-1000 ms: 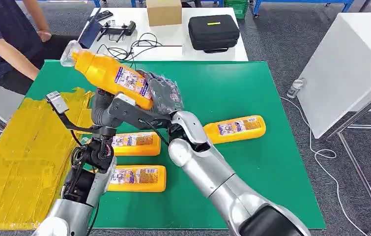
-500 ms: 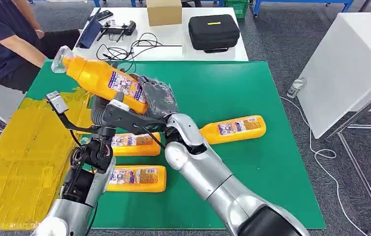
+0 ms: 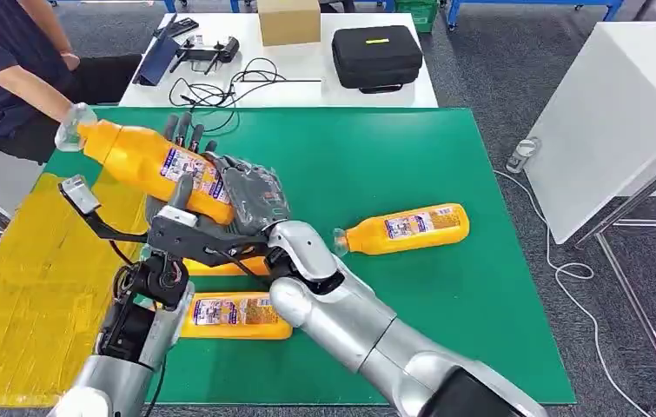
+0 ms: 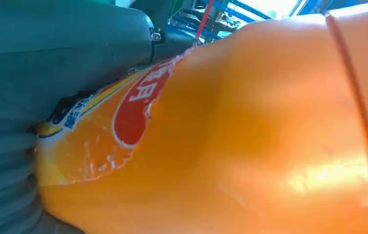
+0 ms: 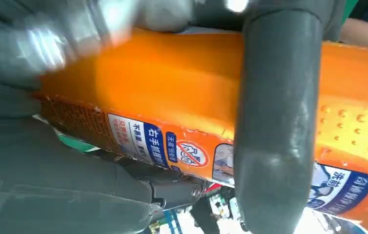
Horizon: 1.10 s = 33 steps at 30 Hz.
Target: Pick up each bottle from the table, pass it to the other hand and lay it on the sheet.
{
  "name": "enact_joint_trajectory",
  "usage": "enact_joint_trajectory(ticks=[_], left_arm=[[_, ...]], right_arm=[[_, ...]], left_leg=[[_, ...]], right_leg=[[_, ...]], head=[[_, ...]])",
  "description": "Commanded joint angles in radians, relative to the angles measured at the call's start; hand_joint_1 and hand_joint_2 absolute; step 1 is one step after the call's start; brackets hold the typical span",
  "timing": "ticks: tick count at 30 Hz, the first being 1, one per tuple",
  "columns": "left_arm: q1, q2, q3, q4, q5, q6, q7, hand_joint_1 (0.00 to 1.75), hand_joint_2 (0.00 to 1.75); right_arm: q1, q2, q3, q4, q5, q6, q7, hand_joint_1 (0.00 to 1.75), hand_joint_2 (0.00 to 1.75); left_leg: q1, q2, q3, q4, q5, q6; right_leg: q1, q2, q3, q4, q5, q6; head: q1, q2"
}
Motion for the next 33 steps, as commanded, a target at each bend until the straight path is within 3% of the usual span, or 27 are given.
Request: enact_joint_trajectory(ticks=[1,14,15,16,17,20,23,26,30,33], left_arm=[[-0.100,0.010,0.001,0.090,0.007,0.012,0.007,1.75,1.75],[-0.105,0.016,0.016,0.090,0.012,0.031,0.003,1.75,1.75],[-0.111,0.019,0.015,0.097,0.006,0.040,-0.003,1.75,1.75],[-0.117,0.021,0.013,0.103,-0.003,0.053,-0.013,1.75,1.75],[-0.124,0.030,0.007,0.101,-0.038,0.096,-0.040,1.75,1.75],[-0.150,0.057,0.003,0.100,-0.165,0.279,-0.109,1.75,1.75],[-0.198,0.120,-0.001,0.182,-0.413,0.580,-0.131,1.75,1.75],[-0.210,0.148,0.032,0.228,-0.484,0.613,-0.140,1.75,1.75],[-0.223,0.191,0.057,0.293,-0.654,0.764,-0.142,1.75,1.75],[-0.227,0.195,0.065,0.307,-0.691,0.792,-0.141,1.75,1.75]], right_arm=[[0.033,-0.001,0.187,0.066,-0.022,0.016,-0.051,1.75,1.75],[0.017,-0.001,0.171,0.107,-0.035,0.000,-0.053,1.75,1.75],[0.009,-0.001,0.169,0.114,-0.019,-0.021,-0.064,0.96,1.75],[0.002,-0.001,0.138,0.116,-0.043,0.008,-0.069,0.00,1.75],[-0.010,-0.001,0.094,0.114,-0.062,-0.008,-0.082,0.00,0.00],[-0.054,-0.020,-0.008,0.097,-0.069,-0.019,-0.109,0.00,0.00],[-0.045,-0.098,-0.162,-0.058,-0.039,-0.023,-0.119,0.00,0.00],[-0.011,-0.145,-0.246,-0.161,0.003,0.012,-0.120,0.00,0.00],[0.082,-0.211,-0.381,-0.318,0.056,0.043,-0.138,0.00,0.00],[0.100,-0.217,-0.406,-0.343,0.064,0.061,-0.145,0.00,0.00]], left_leg=[[0.001,-0.003,0.001,0.000,0.000,-0.001],[0.001,-0.002,0.000,0.000,0.000,-0.001],[0.002,-0.003,0.001,0.000,0.000,-0.002],[0.001,-0.003,0.000,0.000,0.000,-0.001],[0.001,-0.002,0.000,0.000,0.000,-0.001],[0.001,-0.003,-0.002,0.002,0.000,-0.001],[0.001,-0.003,-0.003,0.002,0.000,-0.001],[0.001,-0.002,-0.001,0.002,0.000,-0.001],[0.001,-0.004,0.001,0.000,0.001,-0.002],[0.001,-0.003,0.001,0.001,0.000,-0.001]], right_leg=[[0.001,-0.004,0.003,-0.001,-0.001,0.000],[0.001,-0.003,0.002,-0.001,0.000,0.000],[0.002,-0.005,0.003,-0.001,-0.001,0.000],[0.001,-0.004,0.002,-0.001,0.000,0.000],[0.001,-0.003,0.001,-0.001,0.000,0.000],[0.001,-0.004,-0.001,0.001,0.000,0.000],[0.001,-0.003,-0.002,0.001,0.000,0.000],[0.001,-0.004,0.000,0.001,0.000,0.001],[0.001,-0.005,0.002,-0.001,0.000,0.000],[0.001,-0.004,0.003,0.000,-0.001,0.001]], head=[[0.000,0.000],[0.000,0.000],[0.000,0.000],[0.000,0.000],[0.000,0.000],[0.000,0.000],[0.001,0.000],[0.000,0.000],[0.000,0.000],[0.000,0.000]])
